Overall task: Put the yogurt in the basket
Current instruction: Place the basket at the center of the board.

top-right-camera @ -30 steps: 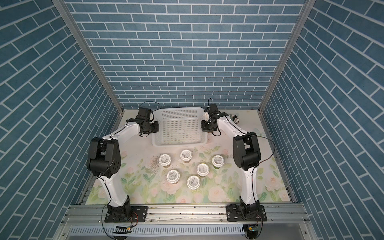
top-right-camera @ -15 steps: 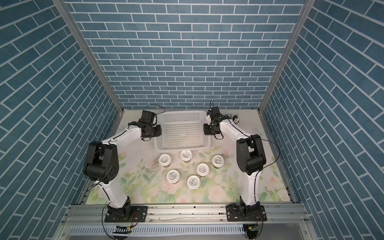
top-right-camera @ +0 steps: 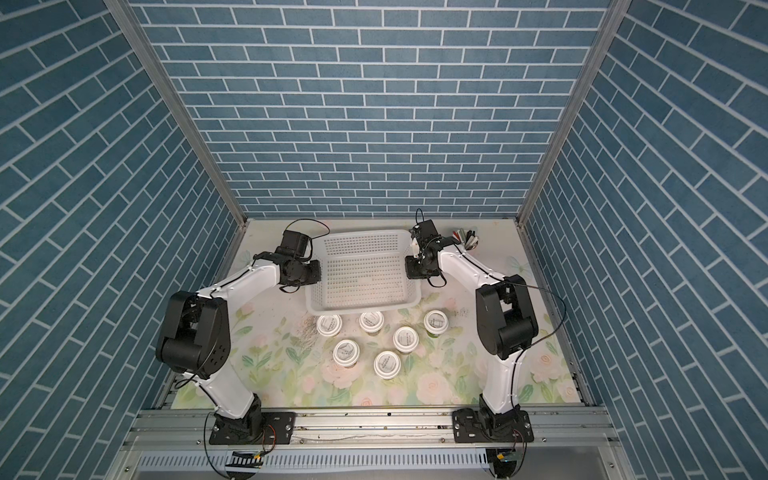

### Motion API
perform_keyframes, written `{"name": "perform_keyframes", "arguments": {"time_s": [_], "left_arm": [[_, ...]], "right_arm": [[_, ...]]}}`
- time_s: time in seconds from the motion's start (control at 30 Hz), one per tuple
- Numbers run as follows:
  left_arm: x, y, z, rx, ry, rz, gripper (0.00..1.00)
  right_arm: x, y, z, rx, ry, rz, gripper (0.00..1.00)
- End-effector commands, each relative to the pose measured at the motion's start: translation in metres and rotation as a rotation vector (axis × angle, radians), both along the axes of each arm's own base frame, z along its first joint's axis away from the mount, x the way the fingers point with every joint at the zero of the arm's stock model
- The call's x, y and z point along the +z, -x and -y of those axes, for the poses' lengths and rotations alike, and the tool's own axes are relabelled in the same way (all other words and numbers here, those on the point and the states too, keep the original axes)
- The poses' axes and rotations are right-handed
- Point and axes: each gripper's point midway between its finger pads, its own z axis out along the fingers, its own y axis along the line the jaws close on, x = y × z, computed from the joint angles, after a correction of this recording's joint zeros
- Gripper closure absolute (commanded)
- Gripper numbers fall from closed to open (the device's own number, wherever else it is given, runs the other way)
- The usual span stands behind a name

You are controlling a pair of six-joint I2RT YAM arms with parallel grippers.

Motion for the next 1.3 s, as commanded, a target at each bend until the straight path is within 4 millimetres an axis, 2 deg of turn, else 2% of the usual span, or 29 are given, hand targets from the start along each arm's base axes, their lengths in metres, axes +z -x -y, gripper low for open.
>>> {"name": "perform_keyframes", "arguments": {"time_s": [0.0, 0.2, 0.4, 0.7, 1.27], "left_arm": [[-0.011, 0.035, 0.047, -0.177, 0.041, -0.078, 1.00], [-0.016, 0.042, 0.049, -0.182, 0.043, -0.081, 1.00], [-0.018, 0.026, 0.052, -0.186, 0.024, -0.069, 1.00], [-0.022, -0.014, 0.067, -0.202, 0.018, -0.060, 1.00], [-0.042, -0.029, 0.065, -0.185, -0.029, -0.086, 1.00]], "right_arm": [[-0.031, 0.052, -0.032, 0.166, 0.028, -0.102, 1.00], [-0.031, 0.063, -0.028, 0.169, 0.040, -0.103, 1.00], [-0.038, 0.058, -0.029, 0.159, 0.047, -0.096, 1.00], [-0.044, 0.034, -0.039, 0.154, 0.071, -0.076, 1.00], [-0.047, -0.008, -0.052, 0.168, 0.119, -0.048, 1.00]]}}
